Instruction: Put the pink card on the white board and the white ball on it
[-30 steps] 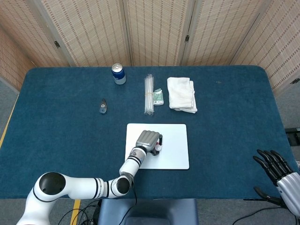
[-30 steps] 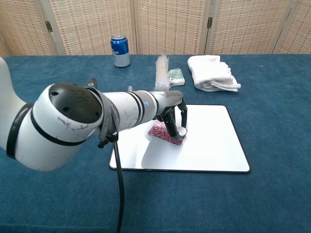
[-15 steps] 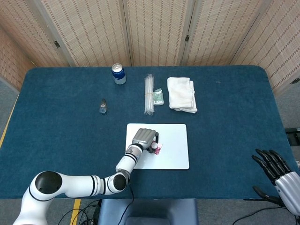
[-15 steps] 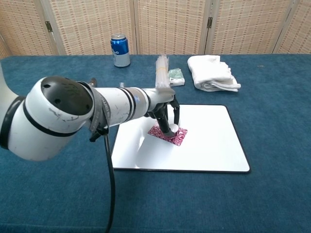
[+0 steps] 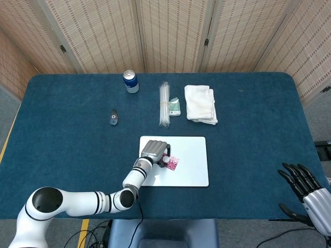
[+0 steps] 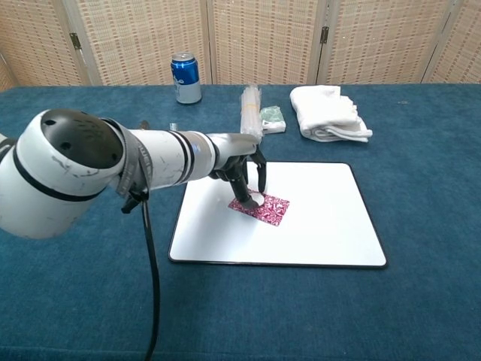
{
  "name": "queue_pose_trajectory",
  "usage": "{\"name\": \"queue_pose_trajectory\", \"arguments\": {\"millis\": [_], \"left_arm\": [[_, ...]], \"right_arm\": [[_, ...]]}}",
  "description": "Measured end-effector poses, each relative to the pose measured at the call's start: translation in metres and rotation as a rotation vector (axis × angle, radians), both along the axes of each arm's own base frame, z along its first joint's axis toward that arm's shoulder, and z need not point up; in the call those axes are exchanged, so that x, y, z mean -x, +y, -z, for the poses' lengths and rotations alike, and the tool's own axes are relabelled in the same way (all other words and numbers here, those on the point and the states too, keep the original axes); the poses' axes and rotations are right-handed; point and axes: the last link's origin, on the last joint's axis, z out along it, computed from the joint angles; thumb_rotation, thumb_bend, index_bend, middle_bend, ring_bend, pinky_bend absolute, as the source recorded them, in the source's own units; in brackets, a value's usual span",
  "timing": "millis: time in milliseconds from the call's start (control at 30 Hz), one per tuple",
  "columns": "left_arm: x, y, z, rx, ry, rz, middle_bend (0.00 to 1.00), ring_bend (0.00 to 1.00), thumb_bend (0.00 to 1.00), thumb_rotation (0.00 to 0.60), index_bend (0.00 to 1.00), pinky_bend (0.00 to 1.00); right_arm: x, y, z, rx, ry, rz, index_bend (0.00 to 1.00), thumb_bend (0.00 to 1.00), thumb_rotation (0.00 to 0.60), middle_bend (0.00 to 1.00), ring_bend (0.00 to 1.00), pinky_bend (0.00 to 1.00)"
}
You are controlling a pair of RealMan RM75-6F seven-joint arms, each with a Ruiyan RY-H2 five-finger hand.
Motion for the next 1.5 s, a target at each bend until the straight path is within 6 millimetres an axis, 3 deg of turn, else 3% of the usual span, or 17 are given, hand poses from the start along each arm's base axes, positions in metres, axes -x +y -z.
{"name": "queue_pose_trajectory", "arguments": {"millis": [300, 500, 700, 867, 933, 1067, 1167, 1233, 1300, 1400, 1500], "left_arm": [[-0.007, -0.01, 0.001, 0.016, -0.014, 0.016, 1.0, 1.0, 0.33, 0.6, 0.34, 1.0], [-0.015, -0.019, -0.014, 0.028, -0.046, 0.038, 1.0, 1.0, 0.33, 0.6, 0.29, 1.0], [-0.025, -0.041, -0.049, 0.06, -0.116, 0.074, 1.0, 1.0, 0.33, 0.6, 0.25, 1.0], [-0.016, -0.057, -0.09, 0.066, -0.124, 0.097, 0.99, 1.0, 0.3, 0.588, 0.16, 1.0], [-0.004, -0.065, -0.11, 0.064, -0.094, 0.101, 0.94, 0.97, 0.27, 0.56, 0.12, 1.0], [0.033, -0.079, -0.143, 0.043, -0.006, 0.082, 0.69, 0.72, 0.26, 0.512, 0.07, 0.97], [0.056, -0.086, -0.16, -0.01, 0.027, 0.094, 0.5, 0.54, 0.26, 0.515, 0.07, 0.84], [0.07, -0.092, -0.168, -0.057, 0.032, 0.119, 0.31, 0.34, 0.26, 0.508, 0.05, 0.65], [0.084, -0.099, -0.175, -0.105, 0.031, 0.144, 0.16, 0.21, 0.26, 0.507, 0.02, 0.53], [0.111, -0.114, -0.19, -0.206, 0.013, 0.183, 0.06, 0.14, 0.25, 0.51, 0.0, 0.46], [0.15, -0.135, -0.209, -0.327, -0.022, 0.181, 0.05, 0.13, 0.25, 0.508, 0.0, 0.45]], "right_arm": [[-0.001, 0.004, 0.001, 0.002, 0.004, -0.013, 0.0, 0.17, 0.6, 0.0, 0.0, 0.0], [-0.001, 0.003, 0.001, 0.002, 0.006, -0.013, 0.0, 0.17, 0.6, 0.0, 0.0, 0.0], [-0.003, 0.003, 0.007, -0.008, 0.024, -0.018, 0.0, 0.17, 0.6, 0.0, 0.0, 0.0], [-0.005, 0.003, 0.012, -0.009, 0.045, -0.017, 0.0, 0.17, 0.6, 0.0, 0.0, 0.0], [-0.006, 0.002, 0.015, -0.008, 0.052, -0.016, 0.0, 0.17, 0.6, 0.0, 0.0, 0.0], [-0.008, 0.002, 0.02, -0.013, 0.073, -0.016, 0.0, 0.17, 0.6, 0.0, 0.0, 0.0], [-0.008, -0.001, 0.025, -0.025, 0.086, -0.006, 0.0, 0.17, 0.6, 0.0, 0.0, 0.0], [-0.009, -0.003, 0.029, -0.036, 0.089, 0.004, 0.0, 0.18, 0.6, 0.0, 0.0, 0.0], [-0.01, -0.006, 0.031, -0.04, 0.096, 0.009, 0.0, 0.18, 0.6, 0.0, 0.0, 0.0], [-0.01, -0.01, 0.035, -0.035, 0.116, 0.019, 0.0, 0.18, 0.6, 0.0, 0.0, 0.0], [-0.009, -0.016, 0.04, -0.028, 0.134, 0.049, 0.0, 0.18, 0.6, 0.0, 0.0, 0.0]]}}
